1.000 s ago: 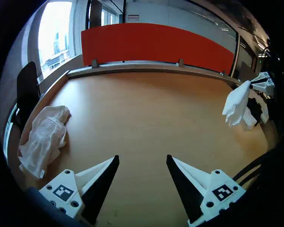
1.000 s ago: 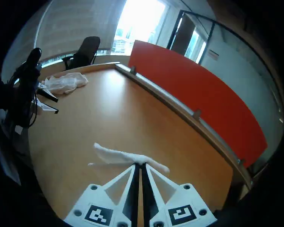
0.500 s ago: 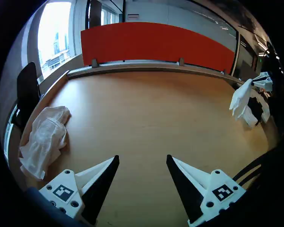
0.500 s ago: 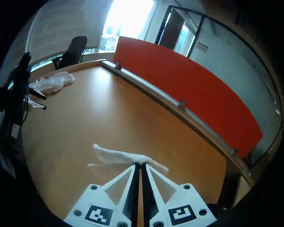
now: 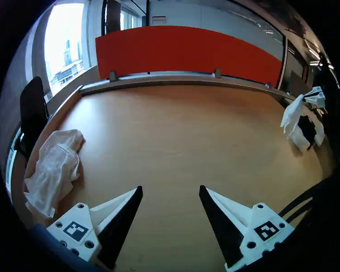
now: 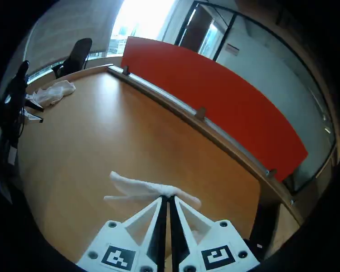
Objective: Fold towel
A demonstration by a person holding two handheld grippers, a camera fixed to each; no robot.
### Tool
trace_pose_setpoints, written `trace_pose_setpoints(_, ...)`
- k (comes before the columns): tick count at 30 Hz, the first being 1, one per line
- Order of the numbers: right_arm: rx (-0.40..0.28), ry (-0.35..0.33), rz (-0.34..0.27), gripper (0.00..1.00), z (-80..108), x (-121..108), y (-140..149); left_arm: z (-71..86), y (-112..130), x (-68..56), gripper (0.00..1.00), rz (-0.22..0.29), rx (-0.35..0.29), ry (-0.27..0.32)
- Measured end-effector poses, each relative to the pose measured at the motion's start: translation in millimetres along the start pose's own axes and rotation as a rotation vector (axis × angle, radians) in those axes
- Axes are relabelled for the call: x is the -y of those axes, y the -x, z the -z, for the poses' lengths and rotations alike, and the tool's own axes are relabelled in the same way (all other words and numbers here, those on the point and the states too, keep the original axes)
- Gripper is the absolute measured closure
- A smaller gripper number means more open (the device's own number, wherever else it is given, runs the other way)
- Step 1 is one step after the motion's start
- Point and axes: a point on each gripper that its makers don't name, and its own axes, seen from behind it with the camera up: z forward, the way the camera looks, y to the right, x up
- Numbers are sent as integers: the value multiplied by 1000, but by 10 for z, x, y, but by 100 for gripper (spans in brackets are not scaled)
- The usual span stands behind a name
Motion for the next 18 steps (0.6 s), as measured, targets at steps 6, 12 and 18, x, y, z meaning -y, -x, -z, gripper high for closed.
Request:
trace_pose_setpoints(6, 19, 28, -14, 96, -13, -268, 133, -45, -26, -31, 8, -2, 4, -2)
trace_pose_setpoints(12, 38, 56, -33, 96, -29, -544, 254, -87, -53, -59, 8, -7, 9, -4)
trace_pose_setpoints(18, 58, 83, -46, 96, -52, -818, 356, -128, -81, -77, 8, -10, 14, -8)
